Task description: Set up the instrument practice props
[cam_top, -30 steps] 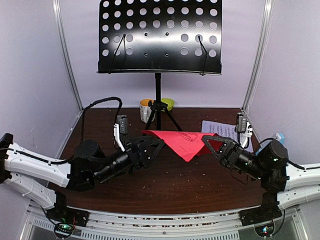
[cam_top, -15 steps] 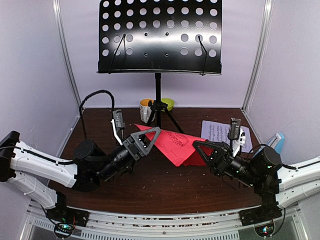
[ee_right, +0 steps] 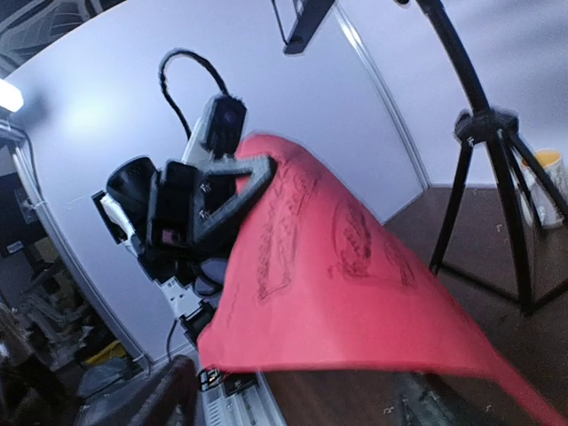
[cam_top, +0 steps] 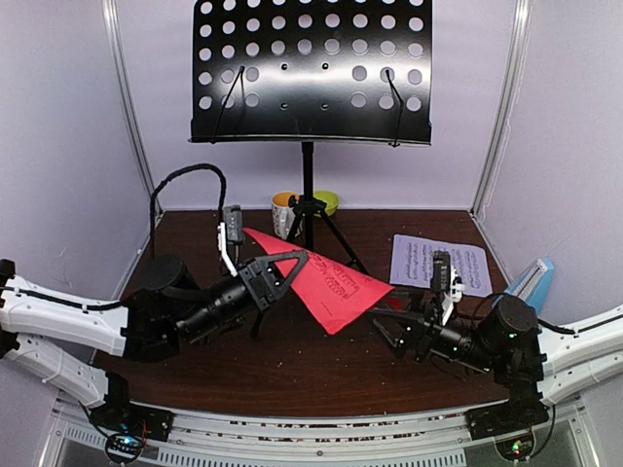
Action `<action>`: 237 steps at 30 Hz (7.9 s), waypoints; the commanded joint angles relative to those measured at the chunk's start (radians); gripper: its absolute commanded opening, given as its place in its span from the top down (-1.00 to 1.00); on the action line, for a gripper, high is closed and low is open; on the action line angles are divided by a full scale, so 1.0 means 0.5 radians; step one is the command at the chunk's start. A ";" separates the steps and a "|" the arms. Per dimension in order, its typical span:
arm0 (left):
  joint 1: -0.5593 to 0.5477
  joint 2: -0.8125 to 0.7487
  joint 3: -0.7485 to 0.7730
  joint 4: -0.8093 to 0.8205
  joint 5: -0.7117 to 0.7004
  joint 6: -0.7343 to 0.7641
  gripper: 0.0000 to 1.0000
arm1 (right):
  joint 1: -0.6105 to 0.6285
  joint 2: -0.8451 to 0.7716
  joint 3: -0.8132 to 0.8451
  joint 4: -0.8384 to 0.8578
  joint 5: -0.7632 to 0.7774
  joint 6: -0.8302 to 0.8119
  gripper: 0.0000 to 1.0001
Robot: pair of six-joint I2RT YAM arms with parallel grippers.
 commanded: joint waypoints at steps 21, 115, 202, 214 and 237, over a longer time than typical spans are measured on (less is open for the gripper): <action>-0.215 0.137 1.529 -3.759 0.753 1.823 1.00 | 0.011 -0.364 0.779 -2.091 -0.361 -1.160 -0.98; -0.354 -0.417 1.202 -2.124 0.395 1.885 1.00 | 0.288 0.045 1.603 -2.223 0.104 -1.502 0.64; 1.075 0.156 1.918 -1.576 0.679 1.947 1.00 | -0.462 1.375 3.685 -1.790 0.454 -1.975 1.00; 1.078 0.084 1.682 -1.274 0.701 2.022 1.00 | -0.534 1.527 3.810 -1.721 0.524 -2.009 1.00; 1.078 0.062 1.454 -0.841 0.754 2.068 1.00 | -0.533 1.490 3.813 -1.731 0.675 -2.124 1.00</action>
